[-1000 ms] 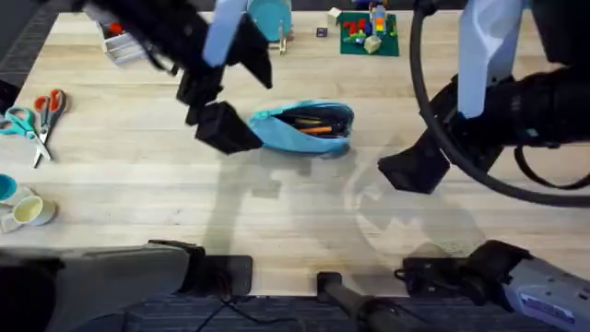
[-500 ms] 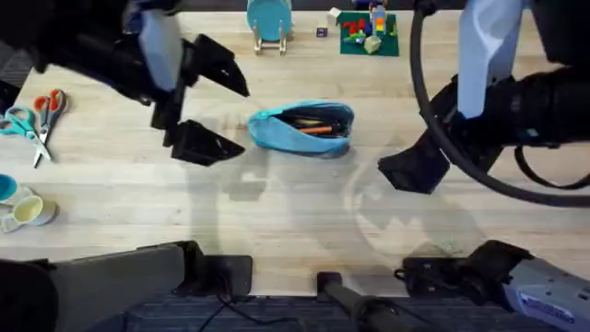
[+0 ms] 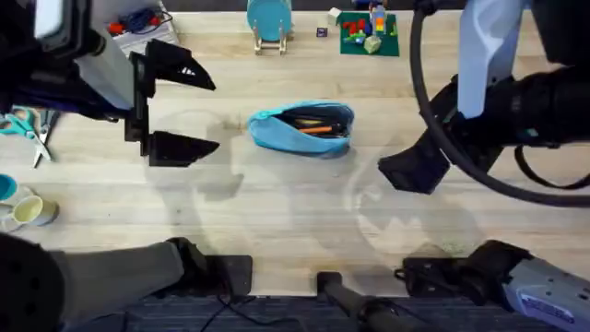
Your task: Unzip the bag, pick up the pens from the table one at a time and place them inside, then zip the bag closed.
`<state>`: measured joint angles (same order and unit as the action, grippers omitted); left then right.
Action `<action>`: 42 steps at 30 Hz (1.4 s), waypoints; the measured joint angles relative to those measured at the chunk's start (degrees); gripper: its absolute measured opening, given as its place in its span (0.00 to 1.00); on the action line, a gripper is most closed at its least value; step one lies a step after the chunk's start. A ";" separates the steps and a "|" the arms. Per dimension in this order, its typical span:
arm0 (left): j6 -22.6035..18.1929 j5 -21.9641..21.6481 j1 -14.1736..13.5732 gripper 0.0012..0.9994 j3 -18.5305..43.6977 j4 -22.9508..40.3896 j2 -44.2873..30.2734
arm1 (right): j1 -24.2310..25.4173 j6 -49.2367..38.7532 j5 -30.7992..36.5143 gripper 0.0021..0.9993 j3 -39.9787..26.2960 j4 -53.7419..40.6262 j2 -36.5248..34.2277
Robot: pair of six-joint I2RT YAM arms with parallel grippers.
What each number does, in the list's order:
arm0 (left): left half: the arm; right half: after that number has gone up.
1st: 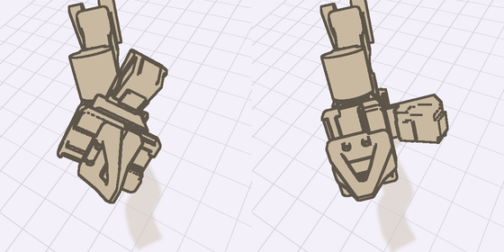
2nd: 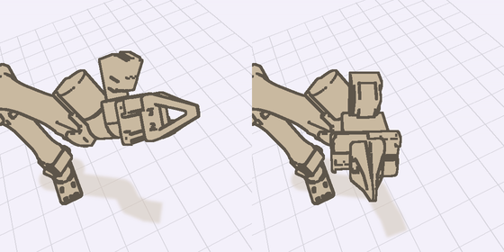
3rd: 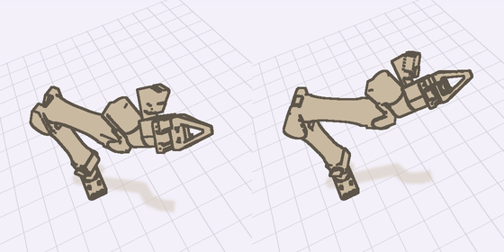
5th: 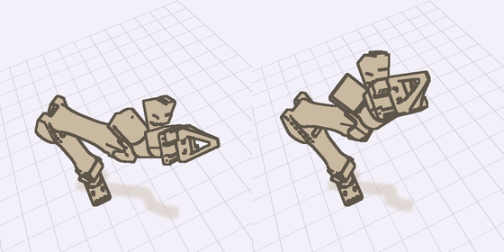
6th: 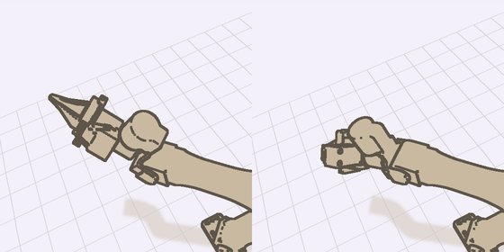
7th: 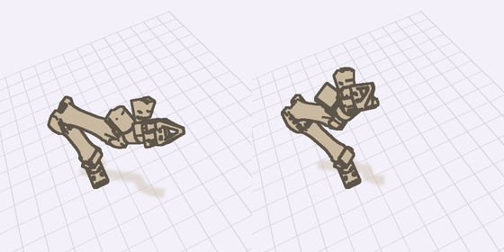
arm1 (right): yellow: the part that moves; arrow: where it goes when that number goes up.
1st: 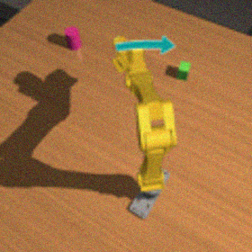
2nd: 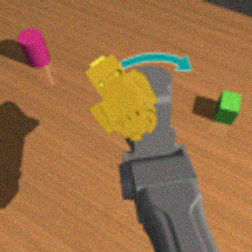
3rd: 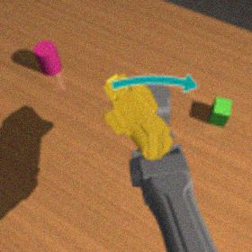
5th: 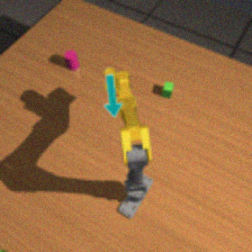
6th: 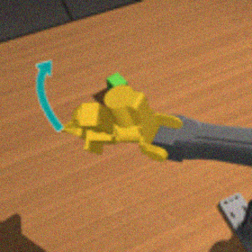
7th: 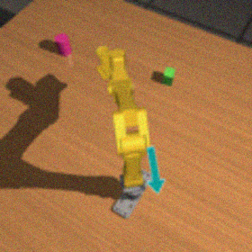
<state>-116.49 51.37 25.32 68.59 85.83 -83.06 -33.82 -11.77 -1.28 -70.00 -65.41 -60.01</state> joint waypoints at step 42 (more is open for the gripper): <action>-1.50 6.99 0.70 0.99 -0.52 -6.55 -11.85 | 0.00 -0.53 0.01 1.00 0.02 -6.92 0.00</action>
<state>-117.99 58.36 26.02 68.07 79.28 -94.91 -33.82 -12.29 -1.27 -69.97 -72.32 -60.01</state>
